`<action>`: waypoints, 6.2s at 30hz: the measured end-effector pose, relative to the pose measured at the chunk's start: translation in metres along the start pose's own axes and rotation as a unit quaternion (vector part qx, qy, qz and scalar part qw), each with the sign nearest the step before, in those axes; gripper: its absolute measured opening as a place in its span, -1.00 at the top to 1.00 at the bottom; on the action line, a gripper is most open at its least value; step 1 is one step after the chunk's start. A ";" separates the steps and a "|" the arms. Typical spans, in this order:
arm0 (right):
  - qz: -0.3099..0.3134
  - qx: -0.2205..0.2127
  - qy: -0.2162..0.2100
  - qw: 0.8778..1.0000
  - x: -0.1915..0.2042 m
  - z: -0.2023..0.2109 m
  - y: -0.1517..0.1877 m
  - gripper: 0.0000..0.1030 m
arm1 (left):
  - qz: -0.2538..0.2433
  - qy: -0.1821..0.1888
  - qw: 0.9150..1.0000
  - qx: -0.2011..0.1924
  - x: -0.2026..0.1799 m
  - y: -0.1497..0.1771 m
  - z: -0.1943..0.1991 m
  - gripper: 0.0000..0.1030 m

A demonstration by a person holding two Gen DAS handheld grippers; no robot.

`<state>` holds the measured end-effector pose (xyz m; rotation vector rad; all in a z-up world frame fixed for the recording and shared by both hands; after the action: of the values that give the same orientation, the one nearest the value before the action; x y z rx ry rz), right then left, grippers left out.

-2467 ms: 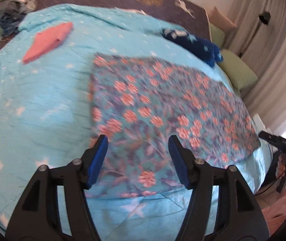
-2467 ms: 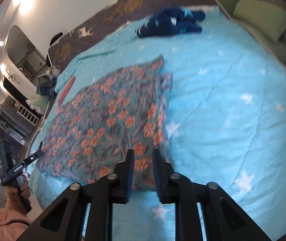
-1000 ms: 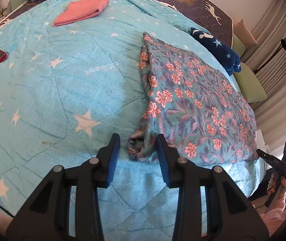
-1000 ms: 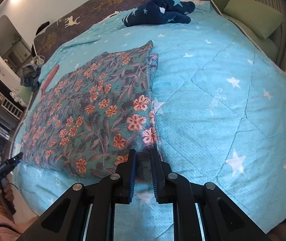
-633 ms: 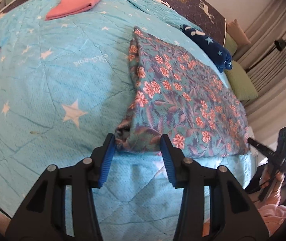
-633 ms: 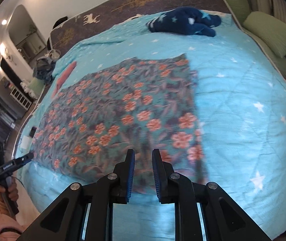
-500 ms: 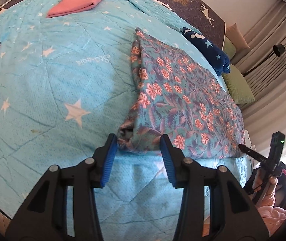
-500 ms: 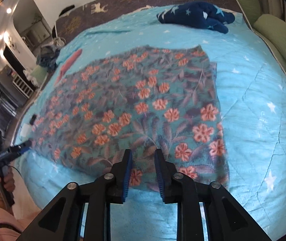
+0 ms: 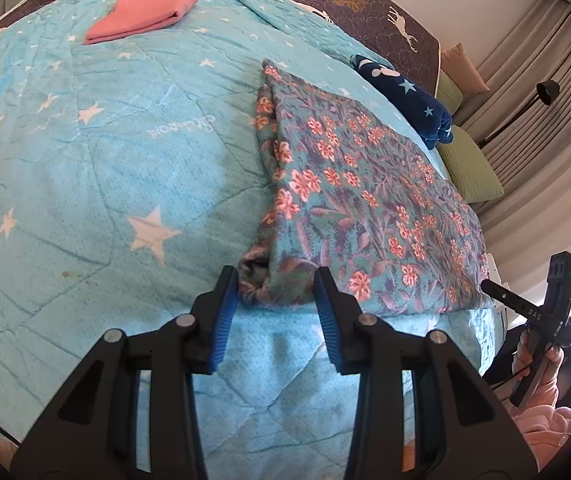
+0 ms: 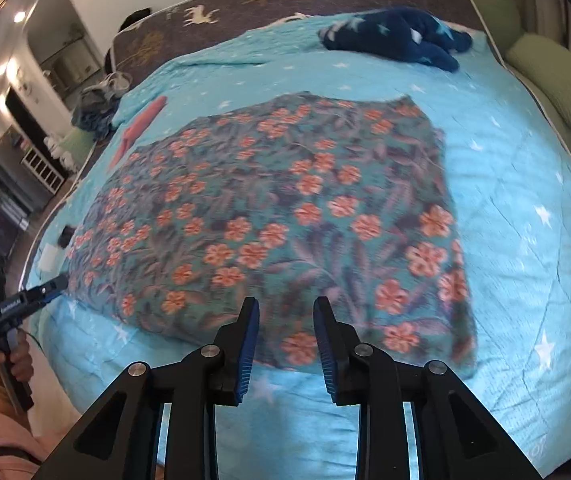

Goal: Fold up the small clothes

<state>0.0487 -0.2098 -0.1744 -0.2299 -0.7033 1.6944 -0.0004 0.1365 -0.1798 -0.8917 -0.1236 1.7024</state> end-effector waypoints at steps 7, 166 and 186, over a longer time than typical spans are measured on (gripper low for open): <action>0.110 -0.011 -0.070 0.991 0.089 -0.008 -0.018 0.18 | 0.000 -0.051 0.998 -0.042 0.026 -0.010 0.026 -0.03; -0.150 -0.084 -0.070 0.983 -0.102 0.038 0.054 0.20 | -0.252 -0.190 0.948 -0.027 -0.217 0.051 -0.095 -0.29; -0.117 -0.126 -0.086 0.981 -0.127 0.078 -0.011 0.20 | -0.250 -0.019 0.966 -0.061 -0.261 0.000 -0.045 -0.28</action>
<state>0.0505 -0.3534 -0.1344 -0.1710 -1.0343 1.4111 0.0426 -0.1060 -0.0837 -0.8332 -0.4470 1.2471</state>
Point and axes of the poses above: each gripper's, at about its wrist camera, not at the fingertips, and z roughly against the way its jaws point, x to its left, y to its underside, the point moved 8 cm from there along -z, roughly the way its jaws point
